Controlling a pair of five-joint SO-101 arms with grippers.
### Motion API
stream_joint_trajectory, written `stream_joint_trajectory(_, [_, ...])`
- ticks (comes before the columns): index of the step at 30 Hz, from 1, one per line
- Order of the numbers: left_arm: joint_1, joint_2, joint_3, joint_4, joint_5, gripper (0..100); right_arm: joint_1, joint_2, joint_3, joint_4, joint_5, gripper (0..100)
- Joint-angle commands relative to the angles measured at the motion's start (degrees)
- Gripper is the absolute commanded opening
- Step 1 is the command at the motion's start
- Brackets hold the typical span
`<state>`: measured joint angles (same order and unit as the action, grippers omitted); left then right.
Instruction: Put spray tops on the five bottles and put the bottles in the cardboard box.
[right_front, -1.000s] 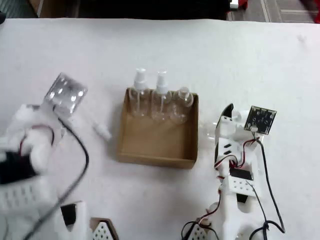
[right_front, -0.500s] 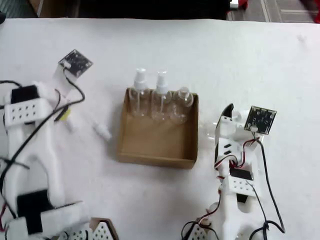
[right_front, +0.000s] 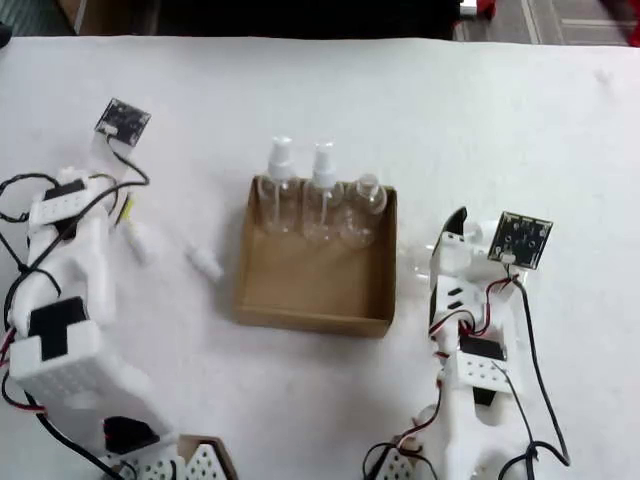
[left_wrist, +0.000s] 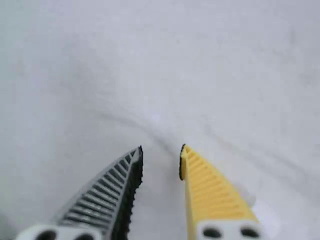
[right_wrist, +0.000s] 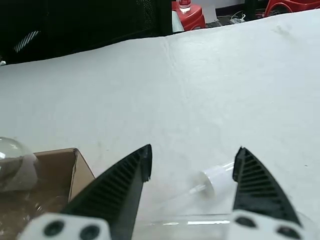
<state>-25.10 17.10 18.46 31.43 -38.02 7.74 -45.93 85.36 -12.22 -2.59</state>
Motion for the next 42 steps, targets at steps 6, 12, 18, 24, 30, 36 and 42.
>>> stream_joint_trajectory(6, [1.6,1.2,-3.5,-6.1,1.1,12,0.1,-1.1,-0.4,-1.6,0.9,23.6])
stream_joint_trajectory(12, [1.5,0.7,-3.5,-5.7,1.1,12,0.1,-1.1,-0.4,-1.6,0.9,23.6])
stream_joint_trajectory(18, [4.2,3.4,-4.5,-8.2,1.1,12,0.1,-1.1,-0.4,-1.6,0.9,23.6])
stream_joint_trajectory(24, [3.8,5.8,-4.5,-7.8,0.5,12,0.2,-1.1,-0.4,-1.6,0.9,23.6])
stream_joint_trajectory(30, [0.0,7.8,-4.5,-5.8,-10.5,12,0.2,-1.1,-0.4,-1.6,0.9,23.6])
stream_joint_trajectory(36, [-5.0,6.5,-4.6,3.7,-18.2,12,0.2,-1.0,-0.4,-1.6,0.9,23.6])
stream_joint_trajectory(42, [-7.7,3.1,-3.9,10.2,-22.5,12,0.2,-1.0,-0.4,-1.6,1.0,23.6])
